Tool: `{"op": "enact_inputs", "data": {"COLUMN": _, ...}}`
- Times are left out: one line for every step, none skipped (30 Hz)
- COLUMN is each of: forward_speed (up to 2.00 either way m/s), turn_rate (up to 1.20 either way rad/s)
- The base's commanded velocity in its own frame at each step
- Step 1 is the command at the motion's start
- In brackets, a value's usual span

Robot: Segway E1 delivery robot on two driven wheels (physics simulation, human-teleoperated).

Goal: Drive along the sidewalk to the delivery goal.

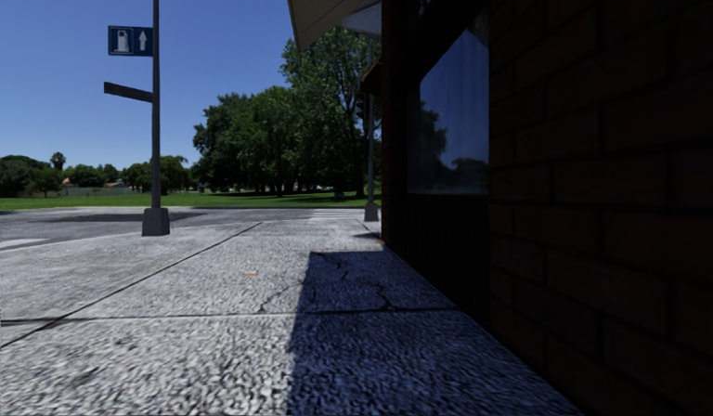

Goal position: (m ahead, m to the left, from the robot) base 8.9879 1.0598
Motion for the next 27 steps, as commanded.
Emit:
{"op": "enact_inputs", "data": {"forward_speed": 2.0, "turn_rate": 0.0}}
{"op": "enact_inputs", "data": {"forward_speed": 2.0, "turn_rate": 0.0}}
{"op": "enact_inputs", "data": {"forward_speed": 2.0, "turn_rate": 0.0}}
{"op": "enact_inputs", "data": {"forward_speed": 2.0, "turn_rate": 0.0}}
{"op": "enact_inputs", "data": {"forward_speed": 2.0, "turn_rate": 0.0}}
{"op": "enact_inputs", "data": {"forward_speed": 2.0, "turn_rate": 0.0}}
{"op": "enact_inputs", "data": {"forward_speed": 2.0, "turn_rate": 0.0}}
{"op": "enact_inputs", "data": {"forward_speed": 2.0, "turn_rate": 0.0}}
{"op": "enact_inputs", "data": {"forward_speed": 2.0, "turn_rate": 0.17}}
{"op": "enact_inputs", "data": {"forward_speed": 2.0, "turn_rate": 0.43}}
{"op": "enact_inputs", "data": {"forward_speed": 2.0, "turn_rate": 0.65}}
{"op": "enact_inputs", "data": {"forward_speed": 2.0, "turn_rate": 0.65}}
{"op": "enact_inputs", "data": {"forward_speed": 2.0, "turn_rate": 0.72}}
{"op": "enact_inputs", "data": {"forward_speed": 2.0, "turn_rate": 0.74}}
{"op": "enact_inputs", "data": {"forward_speed": 2.0, "turn_rate": 0.53}}
{"op": "enact_inputs", "data": {"forward_speed": 2.0, "turn_rate": 0.53}}
{"op": "enact_inputs", "data": {"forward_speed": 2.0, "turn_rate": 0.33}}
{"op": "enact_inputs", "data": {"forward_speed": 2.0, "turn_rate": 0.13}}
{"op": "enact_inputs", "data": {"forward_speed": 2.0, "turn_rate": 0.0}}
{"op": "enact_inputs", "data": {"forward_speed": 2.0, "turn_rate": 0.0}}
{"op": "enact_inputs", "data": {"forward_speed": 2.0, "turn_rate": 0.0}}
{"op": "enact_inputs", "data": {"forward_speed": 2.0, "turn_rate": 0.0}}
{"op": "enact_inputs", "data": {"forward_speed": 2.0, "turn_rate": 0.0}}
{"op": "enact_inputs", "data": {"forward_speed": 2.0, "turn_rate": 0.0}}
{"op": "enact_inputs", "data": {"forward_speed": 2.0, "turn_rate": 0.0}}
{"op": "enact_inputs", "data": {"forward_speed": 2.0, "turn_rate": 0.0}}
{"op": "enact_inputs", "data": {"forward_speed": 2.0, "turn_rate": 0.0}}
